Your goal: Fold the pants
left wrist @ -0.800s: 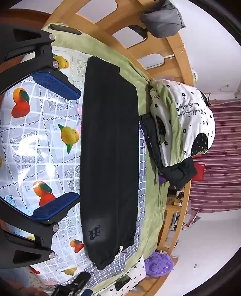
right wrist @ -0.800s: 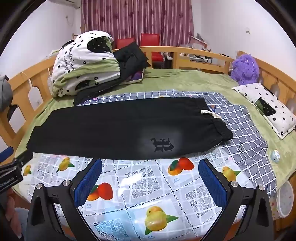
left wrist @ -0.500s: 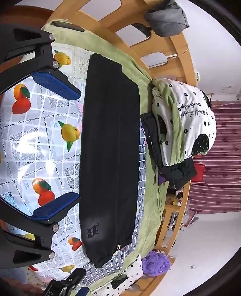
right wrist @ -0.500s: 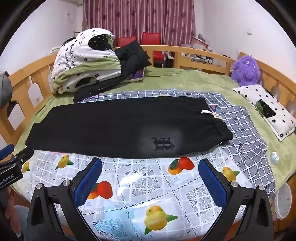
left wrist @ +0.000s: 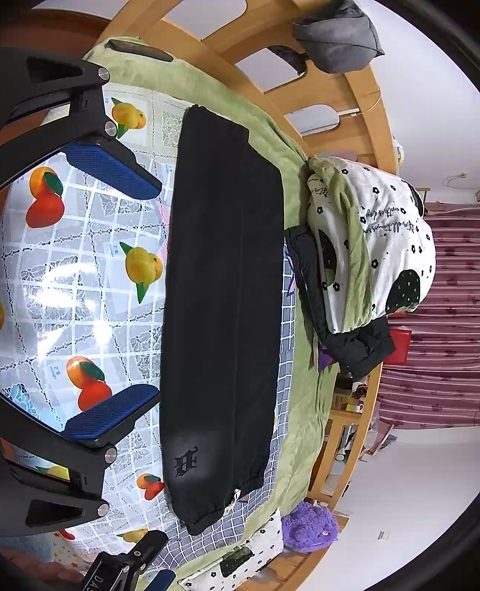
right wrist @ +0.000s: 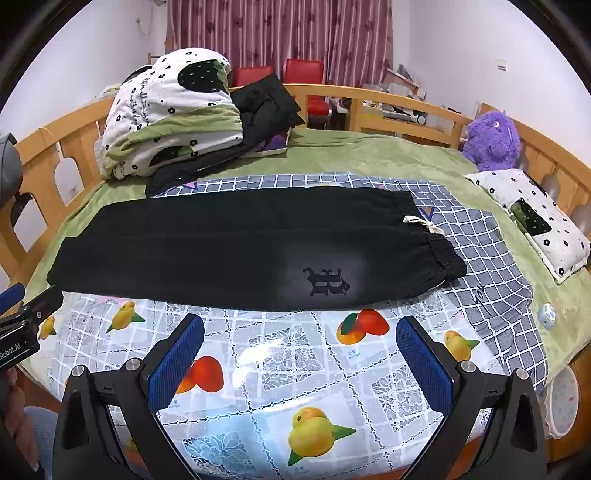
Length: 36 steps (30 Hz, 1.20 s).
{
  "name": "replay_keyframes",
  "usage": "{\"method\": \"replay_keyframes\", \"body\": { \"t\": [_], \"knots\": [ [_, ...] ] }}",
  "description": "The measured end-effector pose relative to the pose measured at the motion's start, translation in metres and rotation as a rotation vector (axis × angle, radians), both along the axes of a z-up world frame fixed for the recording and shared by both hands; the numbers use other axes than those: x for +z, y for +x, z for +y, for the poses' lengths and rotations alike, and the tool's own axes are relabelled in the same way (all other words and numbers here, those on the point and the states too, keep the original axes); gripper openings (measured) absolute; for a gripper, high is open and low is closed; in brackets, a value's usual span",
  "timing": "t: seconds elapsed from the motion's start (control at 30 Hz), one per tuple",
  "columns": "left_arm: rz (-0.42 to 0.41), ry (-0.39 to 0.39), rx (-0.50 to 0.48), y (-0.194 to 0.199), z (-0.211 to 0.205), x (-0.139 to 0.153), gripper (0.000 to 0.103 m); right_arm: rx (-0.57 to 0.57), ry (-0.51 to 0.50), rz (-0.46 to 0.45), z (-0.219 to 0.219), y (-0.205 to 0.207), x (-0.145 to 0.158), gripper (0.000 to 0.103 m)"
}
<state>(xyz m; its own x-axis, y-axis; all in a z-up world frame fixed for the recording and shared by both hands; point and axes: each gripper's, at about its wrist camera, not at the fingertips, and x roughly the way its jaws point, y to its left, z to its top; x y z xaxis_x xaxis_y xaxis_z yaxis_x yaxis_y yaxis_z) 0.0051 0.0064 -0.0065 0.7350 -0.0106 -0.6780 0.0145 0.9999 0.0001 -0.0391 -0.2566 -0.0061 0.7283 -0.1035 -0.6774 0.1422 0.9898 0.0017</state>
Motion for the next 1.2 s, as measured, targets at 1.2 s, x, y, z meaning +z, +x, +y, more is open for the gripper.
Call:
{"method": "replay_keyframes", "body": {
  "t": [1.2],
  "knots": [
    [0.016,-0.014,-0.004,-0.0008,0.0021,0.0011,0.101,-0.006,0.026,0.009,-0.0035,0.0003,0.0002,0.102]
  ]
}}
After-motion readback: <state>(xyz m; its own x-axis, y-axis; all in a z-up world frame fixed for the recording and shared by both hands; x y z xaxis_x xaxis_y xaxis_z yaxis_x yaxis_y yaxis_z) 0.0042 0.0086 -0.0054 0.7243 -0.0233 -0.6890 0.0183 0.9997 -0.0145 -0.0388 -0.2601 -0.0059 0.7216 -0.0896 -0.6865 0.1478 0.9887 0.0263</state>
